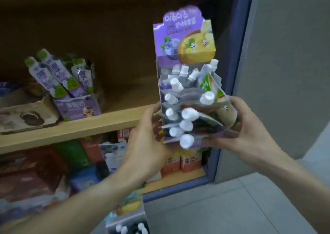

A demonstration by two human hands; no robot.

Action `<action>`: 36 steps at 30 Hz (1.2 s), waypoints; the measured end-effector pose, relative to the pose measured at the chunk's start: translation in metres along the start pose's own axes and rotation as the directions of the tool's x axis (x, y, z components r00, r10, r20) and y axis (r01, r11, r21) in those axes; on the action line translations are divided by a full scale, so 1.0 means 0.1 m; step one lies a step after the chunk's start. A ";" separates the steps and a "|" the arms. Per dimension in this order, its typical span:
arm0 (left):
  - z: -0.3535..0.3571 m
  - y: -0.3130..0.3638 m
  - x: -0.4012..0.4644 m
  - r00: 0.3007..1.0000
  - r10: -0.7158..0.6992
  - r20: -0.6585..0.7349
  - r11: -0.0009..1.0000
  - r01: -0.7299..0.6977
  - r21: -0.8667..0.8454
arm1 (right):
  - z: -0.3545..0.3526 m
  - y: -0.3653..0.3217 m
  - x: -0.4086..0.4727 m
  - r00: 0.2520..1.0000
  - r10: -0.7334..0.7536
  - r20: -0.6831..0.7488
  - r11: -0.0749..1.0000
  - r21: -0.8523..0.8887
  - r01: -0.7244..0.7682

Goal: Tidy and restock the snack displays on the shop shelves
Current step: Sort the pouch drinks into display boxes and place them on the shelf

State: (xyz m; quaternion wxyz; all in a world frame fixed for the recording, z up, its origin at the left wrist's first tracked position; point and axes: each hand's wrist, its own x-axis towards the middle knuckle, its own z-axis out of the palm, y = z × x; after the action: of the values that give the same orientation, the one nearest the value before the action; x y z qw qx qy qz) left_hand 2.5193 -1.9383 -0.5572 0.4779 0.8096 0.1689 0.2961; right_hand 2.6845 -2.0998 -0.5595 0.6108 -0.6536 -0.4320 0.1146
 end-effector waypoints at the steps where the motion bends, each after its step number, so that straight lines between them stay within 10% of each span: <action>1: 0.01 0.02 -0.25 1.000 0.013 0.019 1.000 -0.013 0.029 | -0.01 -0.05 -0.25 1.000 0.014 0.010 1.000 -0.019 -0.013; 6: 0.32 -0.40 -1.15 0.982 -0.128 0.141 0.989 0.115 0.096 | 0.08 0.34 -1.21 0.973 0.212 0.095 0.961 -0.199 -0.190; 14: 1.36 -2.19 -1.68 0.770 -0.537 0.344 0.843 0.477 0.248 | 0.37 2.36 -2.04 0.800 0.577 0.165 0.771 -0.432 -0.467; 23: 1.61 -2.29 -1.58 0.656 -0.573 0.491 0.803 0.330 0.496 | 0.30 2.49 -2.06 0.726 0.677 0.123 0.626 -0.614 -0.480; 30: 0.58 -2.06 -1.63 0.861 -0.235 0.451 0.730 -0.150 0.667 | 0.88 1.68 -1.77 0.946 0.307 0.106 0.696 -0.703 -0.147; 36: -0.41 -2.33 -2.00 0.900 -0.261 0.348 0.621 -0.119 0.774 | 1.66 1.62 -1.53 0.667 0.577 0.471 0.706 -0.699 -0.117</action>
State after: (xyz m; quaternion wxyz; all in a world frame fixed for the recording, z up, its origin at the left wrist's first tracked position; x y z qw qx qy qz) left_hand 2.3417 -1.9085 -0.8095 0.1156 0.9721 0.2038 -0.0117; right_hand 2.5492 -2.0717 -0.8007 0.1325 -0.8036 -0.4889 0.3124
